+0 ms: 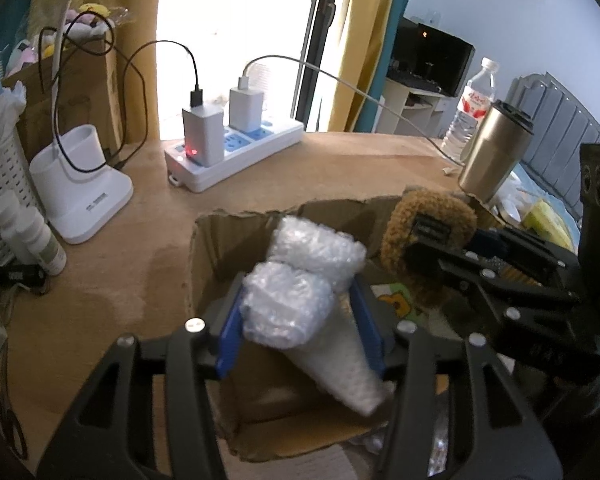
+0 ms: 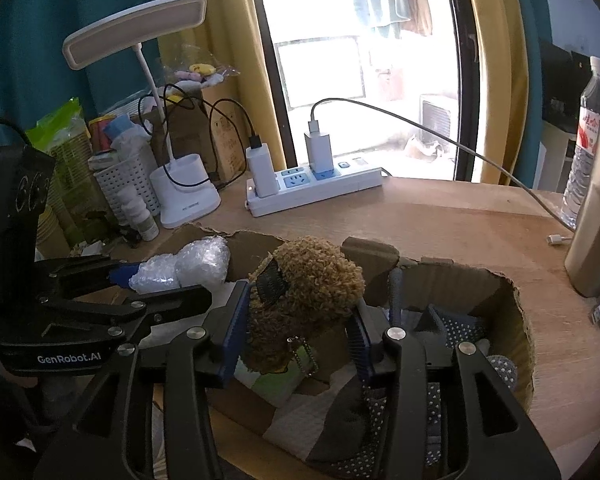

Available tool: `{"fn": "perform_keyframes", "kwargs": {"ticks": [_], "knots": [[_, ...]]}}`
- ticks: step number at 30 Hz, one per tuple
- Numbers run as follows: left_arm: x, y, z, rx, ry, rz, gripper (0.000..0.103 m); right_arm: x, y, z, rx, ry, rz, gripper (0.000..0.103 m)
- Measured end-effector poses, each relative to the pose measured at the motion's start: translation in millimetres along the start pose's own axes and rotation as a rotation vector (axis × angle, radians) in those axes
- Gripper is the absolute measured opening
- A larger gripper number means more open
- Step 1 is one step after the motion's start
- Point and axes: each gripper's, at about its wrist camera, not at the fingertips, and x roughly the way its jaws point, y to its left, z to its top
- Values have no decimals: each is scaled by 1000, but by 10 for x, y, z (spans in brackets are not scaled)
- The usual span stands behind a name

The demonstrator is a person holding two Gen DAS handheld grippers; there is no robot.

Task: Organize soft objects
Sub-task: 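Open both tools to drop the bubble wrap and pouch into the box, then move both tools back toward the pink plush and cotton swabs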

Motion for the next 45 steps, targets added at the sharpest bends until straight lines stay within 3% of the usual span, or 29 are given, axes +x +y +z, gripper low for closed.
{"fn": "perform_keyframes", "kwargs": {"ticks": [12, 22, 32, 45], "knots": [[-237, 20, -22, -21, -52, -27, 74, -166, 55, 54, 1, -30, -42, 59], [-706, 27, -128, -31, -132, -31, 76, -515, 234, 61, -18, -73, -76, 69], [-1178, 36, -322, -30, -204, -56, 77, -883, 514, -6, -46, -108, -112, 70], [-1539, 50, -584, -29, -241, -83, 77, -1202, 860, -128, -86, -117, -153, 70]]}}
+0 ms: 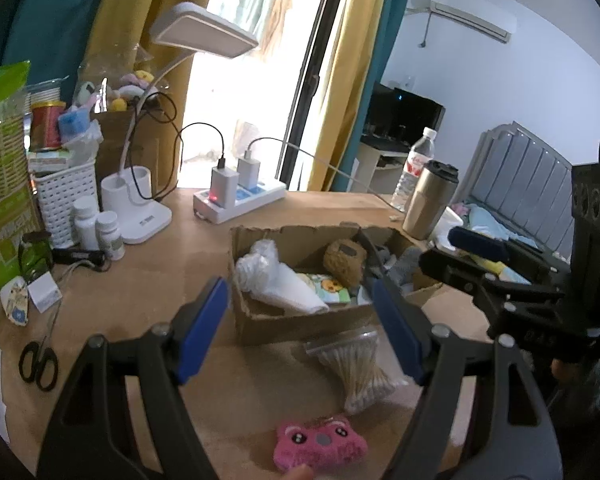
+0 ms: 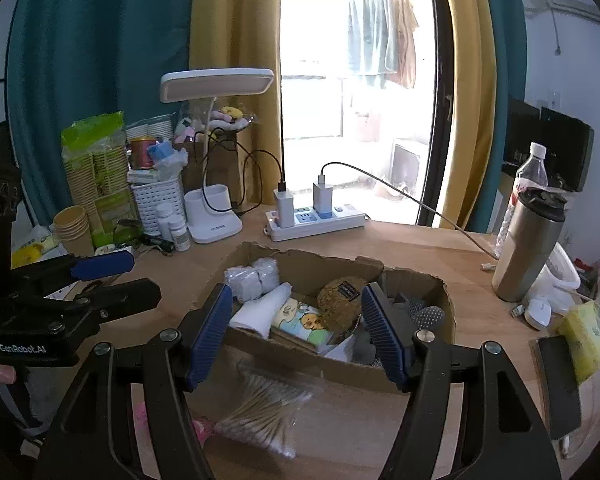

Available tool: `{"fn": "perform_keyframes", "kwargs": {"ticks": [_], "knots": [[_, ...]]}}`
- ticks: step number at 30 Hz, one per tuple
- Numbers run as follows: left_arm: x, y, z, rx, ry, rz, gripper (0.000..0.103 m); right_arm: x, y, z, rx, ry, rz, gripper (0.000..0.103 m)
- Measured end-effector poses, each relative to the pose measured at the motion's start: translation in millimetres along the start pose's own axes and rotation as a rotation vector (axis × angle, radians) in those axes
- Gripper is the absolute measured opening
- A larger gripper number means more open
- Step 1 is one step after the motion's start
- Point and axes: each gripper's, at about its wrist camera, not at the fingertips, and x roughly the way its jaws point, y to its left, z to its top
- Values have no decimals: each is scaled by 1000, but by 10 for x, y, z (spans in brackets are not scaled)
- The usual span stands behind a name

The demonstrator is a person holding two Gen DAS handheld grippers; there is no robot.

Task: Organize soft objects
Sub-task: 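Move both tools back toward the pink plush and cotton swabs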

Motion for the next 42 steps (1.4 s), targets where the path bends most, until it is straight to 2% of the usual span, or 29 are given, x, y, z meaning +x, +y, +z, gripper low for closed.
{"fn": "perform_keyframes", "kwargs": {"ticks": [4, 14, 22, 34, 42], "knots": [[-101, 22, -54, -3, -8, -4, 77, -85, 97, -16, -13, -2, -3, 76], [-242, 62, -202, -6, -3, -11, 77, -191, 271, -94, -31, 8, -9, 78], [-240, 156, -366, -25, 21, 13, 77, -151, 310, -228, -21, 32, 5, 78], [-31, 313, -744, -71, 130, 64, 77, 27, 296, -474, 0, 103, 41, 78], [93, 313, -905, -91, 179, 76, 77, 297, 255, -676, 17, 186, 72, 78]]}}
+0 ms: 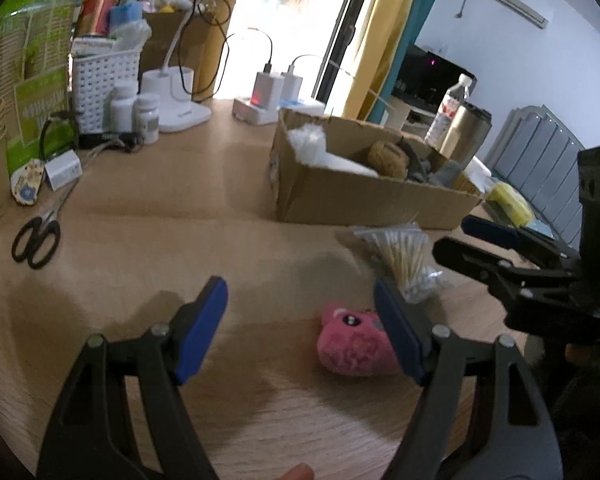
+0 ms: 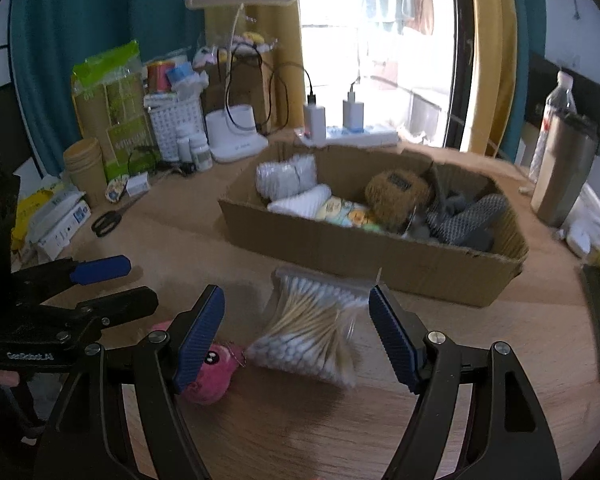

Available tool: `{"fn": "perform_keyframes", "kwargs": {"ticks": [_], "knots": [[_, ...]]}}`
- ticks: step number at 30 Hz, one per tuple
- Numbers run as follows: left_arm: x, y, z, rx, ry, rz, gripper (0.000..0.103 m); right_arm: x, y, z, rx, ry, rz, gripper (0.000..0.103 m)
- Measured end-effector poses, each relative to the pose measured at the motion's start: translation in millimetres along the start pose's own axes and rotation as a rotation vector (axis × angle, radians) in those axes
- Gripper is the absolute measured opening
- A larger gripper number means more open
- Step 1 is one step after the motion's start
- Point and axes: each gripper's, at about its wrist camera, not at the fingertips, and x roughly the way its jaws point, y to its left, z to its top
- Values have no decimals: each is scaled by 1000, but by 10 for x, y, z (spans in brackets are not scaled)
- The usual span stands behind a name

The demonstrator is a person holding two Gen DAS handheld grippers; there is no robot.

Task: Organize soft objects
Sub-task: 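Move both tools back toward the pink plush and cotton swabs, then grasp the pink plush with the left tool while the right tool grasps the cotton-swab bag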

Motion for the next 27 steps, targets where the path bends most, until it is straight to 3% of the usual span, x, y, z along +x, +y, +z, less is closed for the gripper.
{"fn": "perform_keyframes", "kwargs": {"ticks": [8, 12, 16, 27], "knots": [[32, -105, -11, 29, 18, -6, 77, 370, -63, -116, 15, 93, 46, 78], [85, -232, -21, 51, 37, -3, 77, 474, -88, -179, 8, 135, 49, 72], [169, -383, -42, 70, 66, 0, 77, 435, -132, -201, -2, 131, 63, 57], [468, -805, -126, 127, 174, -9, 77, 108, -526, -338, 52, 55, 80, 52]]}}
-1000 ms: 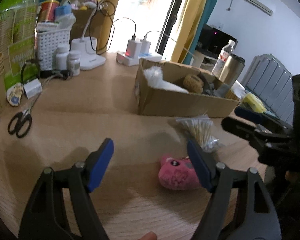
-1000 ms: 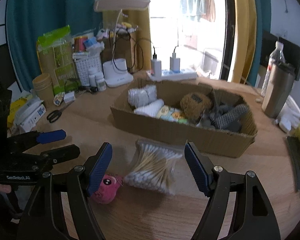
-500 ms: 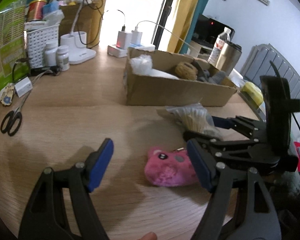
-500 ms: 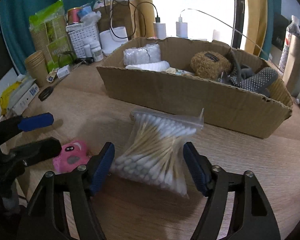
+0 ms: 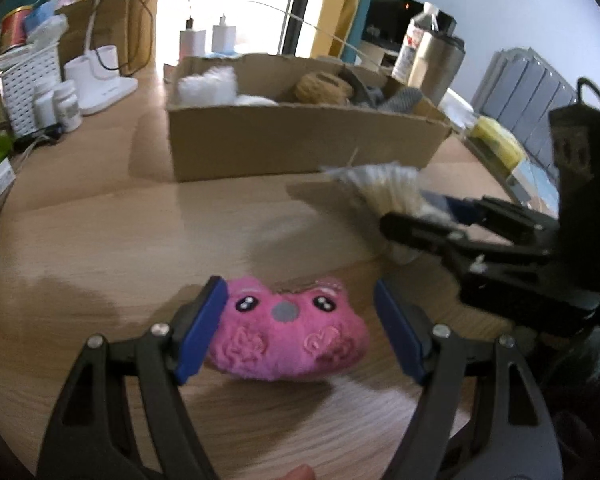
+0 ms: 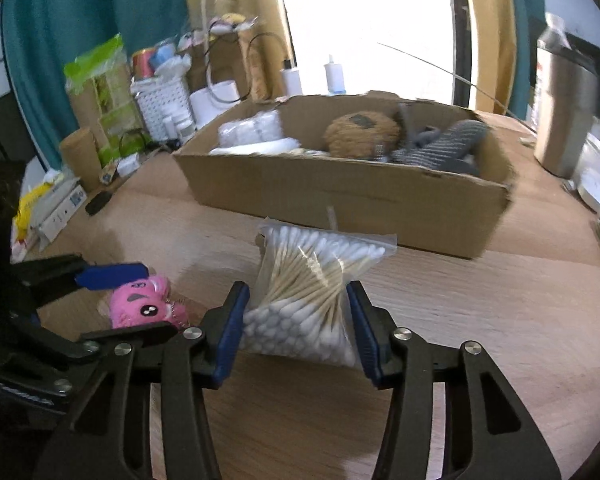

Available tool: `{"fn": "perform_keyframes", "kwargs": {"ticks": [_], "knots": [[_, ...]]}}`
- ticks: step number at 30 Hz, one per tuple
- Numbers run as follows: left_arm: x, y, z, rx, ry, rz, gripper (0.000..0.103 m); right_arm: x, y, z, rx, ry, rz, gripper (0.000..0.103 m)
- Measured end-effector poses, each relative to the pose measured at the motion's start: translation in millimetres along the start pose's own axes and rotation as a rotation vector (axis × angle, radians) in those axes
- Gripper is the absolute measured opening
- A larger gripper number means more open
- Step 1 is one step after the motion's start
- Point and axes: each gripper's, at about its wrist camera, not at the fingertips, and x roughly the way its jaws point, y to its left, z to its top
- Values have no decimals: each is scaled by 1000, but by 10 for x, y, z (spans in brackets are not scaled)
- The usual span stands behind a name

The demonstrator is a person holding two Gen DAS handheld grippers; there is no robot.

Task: Organize soft objects
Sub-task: 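Grasp the pink plush with the left tool while the right tool grasps the cotton-swab bag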

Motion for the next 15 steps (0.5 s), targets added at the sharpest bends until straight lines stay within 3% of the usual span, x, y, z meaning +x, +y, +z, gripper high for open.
{"fn": "perform_keyframes", "kwargs": {"ticks": [2, 13, 14, 15], "knots": [[86, -53, 2, 14, 32, 24, 77, -51, -91, -18, 22, -12, 8, 52], [125, -225, -62, 95, 27, 127, 76, -106, -213, -17, 64, -60, 76, 52], [147, -246, -53, 97, 28, 124, 75, -111, -221, -17, 67, -63, 80, 52], [140, -258, -49, 99, 27, 119, 66, -113, -223, -15, 70, -66, 81, 52]]}}
